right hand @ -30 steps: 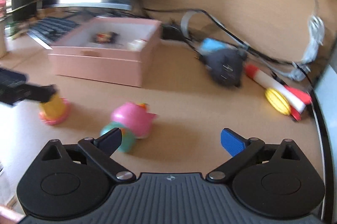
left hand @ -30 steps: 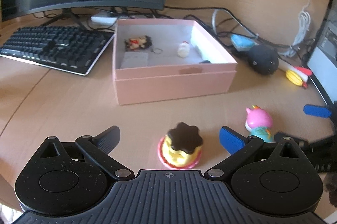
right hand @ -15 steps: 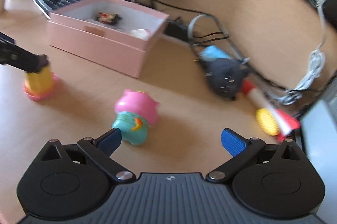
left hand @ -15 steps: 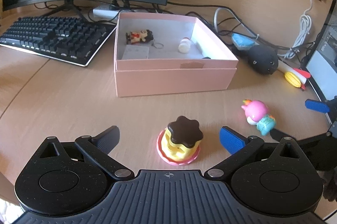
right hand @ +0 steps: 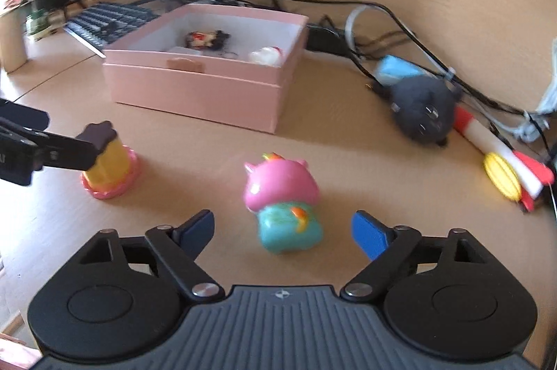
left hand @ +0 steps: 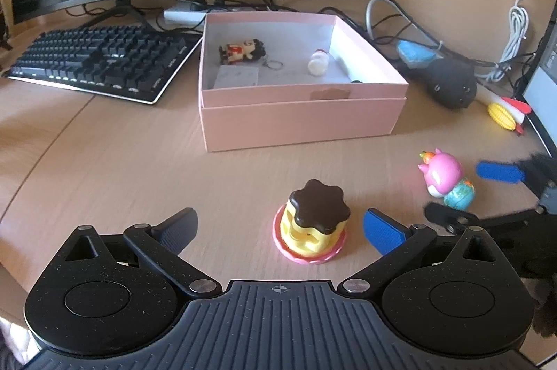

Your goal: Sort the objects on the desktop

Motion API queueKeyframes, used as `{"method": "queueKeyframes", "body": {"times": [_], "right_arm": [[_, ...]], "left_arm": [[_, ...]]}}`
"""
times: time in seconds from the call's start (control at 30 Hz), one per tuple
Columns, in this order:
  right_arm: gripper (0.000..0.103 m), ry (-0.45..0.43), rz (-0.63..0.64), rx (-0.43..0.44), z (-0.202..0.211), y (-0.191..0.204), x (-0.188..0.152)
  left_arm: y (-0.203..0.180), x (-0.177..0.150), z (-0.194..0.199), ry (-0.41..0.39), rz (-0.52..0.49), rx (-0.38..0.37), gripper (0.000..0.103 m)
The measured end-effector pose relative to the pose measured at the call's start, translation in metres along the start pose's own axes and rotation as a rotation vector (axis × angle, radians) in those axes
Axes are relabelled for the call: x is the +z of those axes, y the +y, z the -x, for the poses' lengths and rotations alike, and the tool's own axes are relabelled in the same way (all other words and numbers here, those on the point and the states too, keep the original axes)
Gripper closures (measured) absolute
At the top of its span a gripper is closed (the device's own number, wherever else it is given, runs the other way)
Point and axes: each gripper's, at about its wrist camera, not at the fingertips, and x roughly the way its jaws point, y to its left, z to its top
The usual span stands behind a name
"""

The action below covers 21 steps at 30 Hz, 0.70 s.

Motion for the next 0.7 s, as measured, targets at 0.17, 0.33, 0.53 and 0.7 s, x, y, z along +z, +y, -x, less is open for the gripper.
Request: {"method": "queueKeyframes", "body": {"times": [0.17,0.33,0.53,0.7], "right_arm": [[0.04,0.023,0.015,0.035,-0.017,0.001,0.012],[0.051,0.035,-0.014,0.059,-0.017,-0.002,0.008],[0.054,0.054,-0.003,0.108,0.002,0.003,-0.004],[0.054,0.055,0.014,0.111,0.015,0.009,-0.016]], "left_arm": [[-0.006,-0.001,0.001,0.0,-0.025,-0.007,0.0],[-0.007,-0.009,0.003,-0.003,-0.057,-0.038,0.0],[-0.018,-0.017,-0.007,-0.019,-0.126,-0.019,0.0],[-0.021,-0.013,-0.013,-0.044,-0.131,-0.024,0.0]]}}
